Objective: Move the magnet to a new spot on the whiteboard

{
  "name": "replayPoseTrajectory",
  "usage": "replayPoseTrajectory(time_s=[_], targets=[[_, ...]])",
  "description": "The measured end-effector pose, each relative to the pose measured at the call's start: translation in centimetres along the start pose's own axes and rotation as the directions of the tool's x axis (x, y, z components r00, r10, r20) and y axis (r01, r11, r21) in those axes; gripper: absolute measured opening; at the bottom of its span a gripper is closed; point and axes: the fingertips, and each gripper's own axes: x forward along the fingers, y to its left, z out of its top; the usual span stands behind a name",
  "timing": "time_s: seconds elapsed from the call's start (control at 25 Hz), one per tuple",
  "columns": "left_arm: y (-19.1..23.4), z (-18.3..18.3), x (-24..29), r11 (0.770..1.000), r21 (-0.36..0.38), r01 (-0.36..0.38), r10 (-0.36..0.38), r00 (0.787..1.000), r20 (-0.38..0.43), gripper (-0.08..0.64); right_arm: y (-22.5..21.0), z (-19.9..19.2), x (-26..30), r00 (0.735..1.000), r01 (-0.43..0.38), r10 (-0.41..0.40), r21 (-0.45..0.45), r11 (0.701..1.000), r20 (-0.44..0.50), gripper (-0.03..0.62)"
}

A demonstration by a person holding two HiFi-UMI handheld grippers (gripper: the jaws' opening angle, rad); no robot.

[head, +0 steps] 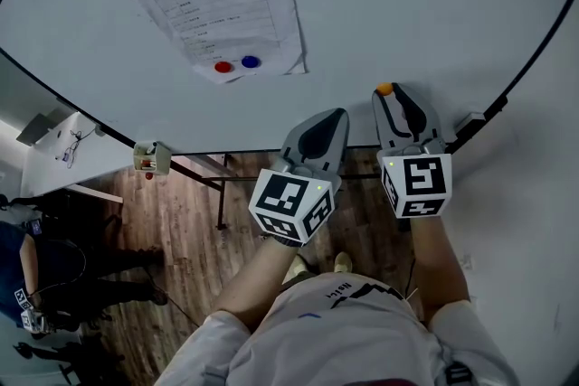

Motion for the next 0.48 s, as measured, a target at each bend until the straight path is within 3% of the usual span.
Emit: replayPoseTrajectory(time_s=[0.48], targets=[[1.7, -1.8, 1.2, 1.000, -0.015, -0.018, 0.017, 0.999, -0.036, 0.012, -1.2, -2.9, 3.2, 0.999, 0.032, -0.032, -0.007, 0.999, -0.015, 0.124]])
